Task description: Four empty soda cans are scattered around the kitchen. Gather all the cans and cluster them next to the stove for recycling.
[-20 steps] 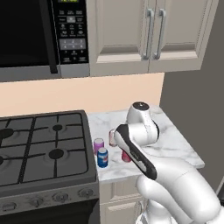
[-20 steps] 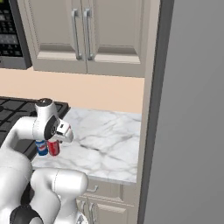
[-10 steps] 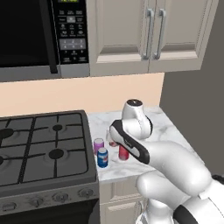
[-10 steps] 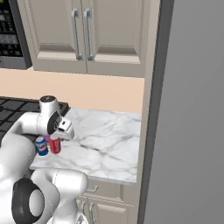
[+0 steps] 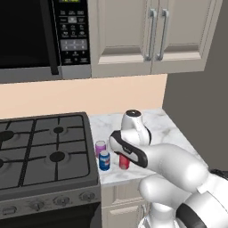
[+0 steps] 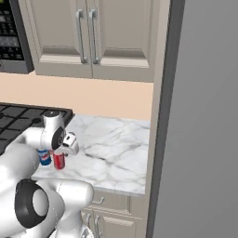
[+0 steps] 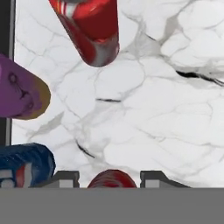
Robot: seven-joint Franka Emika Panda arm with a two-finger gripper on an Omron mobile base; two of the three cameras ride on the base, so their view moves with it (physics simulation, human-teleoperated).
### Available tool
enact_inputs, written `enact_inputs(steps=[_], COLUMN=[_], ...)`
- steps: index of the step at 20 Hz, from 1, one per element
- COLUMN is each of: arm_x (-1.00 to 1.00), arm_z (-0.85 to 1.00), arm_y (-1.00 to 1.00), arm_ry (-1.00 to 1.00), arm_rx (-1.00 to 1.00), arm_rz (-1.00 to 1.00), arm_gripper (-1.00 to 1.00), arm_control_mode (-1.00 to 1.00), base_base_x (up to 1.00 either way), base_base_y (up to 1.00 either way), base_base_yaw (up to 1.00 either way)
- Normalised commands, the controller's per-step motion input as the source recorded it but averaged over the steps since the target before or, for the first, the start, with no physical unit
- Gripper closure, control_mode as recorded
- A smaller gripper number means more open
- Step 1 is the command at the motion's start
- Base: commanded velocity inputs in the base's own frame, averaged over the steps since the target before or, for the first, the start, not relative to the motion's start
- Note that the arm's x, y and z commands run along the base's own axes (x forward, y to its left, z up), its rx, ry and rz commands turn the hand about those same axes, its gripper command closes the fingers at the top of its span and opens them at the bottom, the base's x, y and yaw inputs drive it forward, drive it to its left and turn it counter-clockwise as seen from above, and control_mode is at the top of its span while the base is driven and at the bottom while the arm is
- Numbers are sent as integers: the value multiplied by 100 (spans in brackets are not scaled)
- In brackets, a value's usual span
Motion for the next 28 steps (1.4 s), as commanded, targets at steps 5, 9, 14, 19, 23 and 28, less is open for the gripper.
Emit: enact_inputs(steps=[5, 9, 14, 19, 23, 28], arm_x=[0, 3, 14, -6, -15, -2], arm_z=[-28, -9, 0, -5, -30, -44], arm_y=[4, 6, 8, 2, 0, -10], arm_ry=[0, 0, 0, 1, 0, 0], arm_rx=[0, 0, 0, 0, 0, 0], arm_rz=[0, 0, 0, 0, 0, 0], arm_gripper=[100, 100, 100, 100, 100, 100], arm_control_mode=[-100, -100, -100, -100, -100, -100], base_base_x=[0, 0, 0, 0, 0, 0], base_base_y=[0, 0, 0, 0, 0, 0], base_base_yaw=[0, 0, 0, 0, 0, 0])
